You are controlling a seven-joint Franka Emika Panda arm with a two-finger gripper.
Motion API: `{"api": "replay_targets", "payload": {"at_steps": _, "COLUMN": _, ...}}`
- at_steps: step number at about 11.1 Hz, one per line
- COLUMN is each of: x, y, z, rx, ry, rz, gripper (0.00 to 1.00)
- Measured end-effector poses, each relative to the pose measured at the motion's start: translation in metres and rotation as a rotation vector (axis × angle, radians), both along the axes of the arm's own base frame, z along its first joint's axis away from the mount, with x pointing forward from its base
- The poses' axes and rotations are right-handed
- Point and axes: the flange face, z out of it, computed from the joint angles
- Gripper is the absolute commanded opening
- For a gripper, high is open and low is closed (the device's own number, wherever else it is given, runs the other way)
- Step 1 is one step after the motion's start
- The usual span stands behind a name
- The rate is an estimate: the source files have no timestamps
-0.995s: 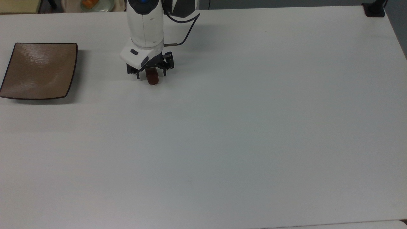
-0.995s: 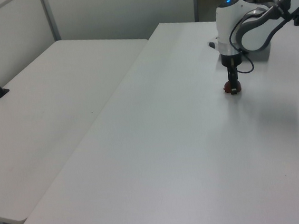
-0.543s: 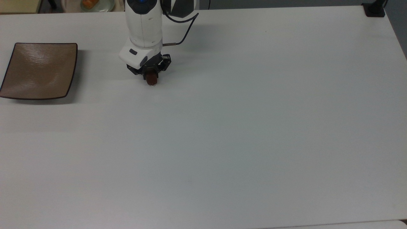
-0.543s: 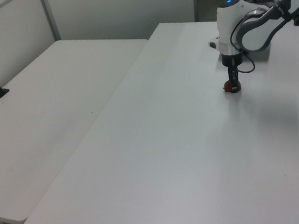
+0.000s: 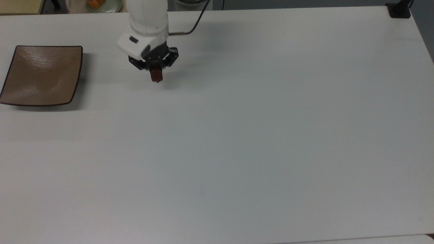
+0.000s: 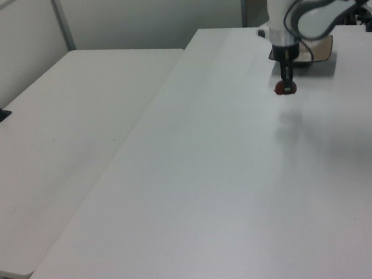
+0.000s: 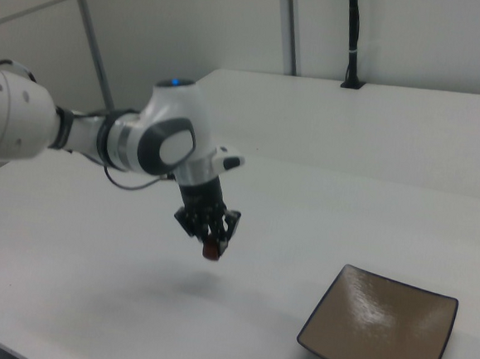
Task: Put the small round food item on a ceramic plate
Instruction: 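Lift the held food item and carry it toward the square brown plate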
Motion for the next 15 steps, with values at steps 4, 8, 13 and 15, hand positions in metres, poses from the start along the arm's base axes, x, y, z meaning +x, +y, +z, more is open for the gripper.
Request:
{"api": "replay_targets", "payload": {"at_steps": 4, "x": 0.014, "y": -0.011, "z": 0.117, "rx": 0.088, "ry": -0.025, "rz": -0.007, "gripper": 0.25}}
{"api": "replay_targets", "payload": {"at_steps": 8, "x": 0.012, "y": -0.058, "z": 0.192, "rx": 0.127, "ry": -0.053, "rz": -0.015, "gripper": 0.25}}
{"api": "replay_targets", "payload": {"at_steps": 13, "x": 0.003, "y": -0.163, "z": 0.174, "rx": 0.114, "ry": -0.054, "rz": 0.022, "gripper": 0.25}}
{"api": "replay_targets", "payload": {"at_steps": 15, "x": 0.007, "y": -0.213, "z": 0.155, "rx": 0.084, "ry": -0.1, "rz": 0.012, "gripper": 0.26}}
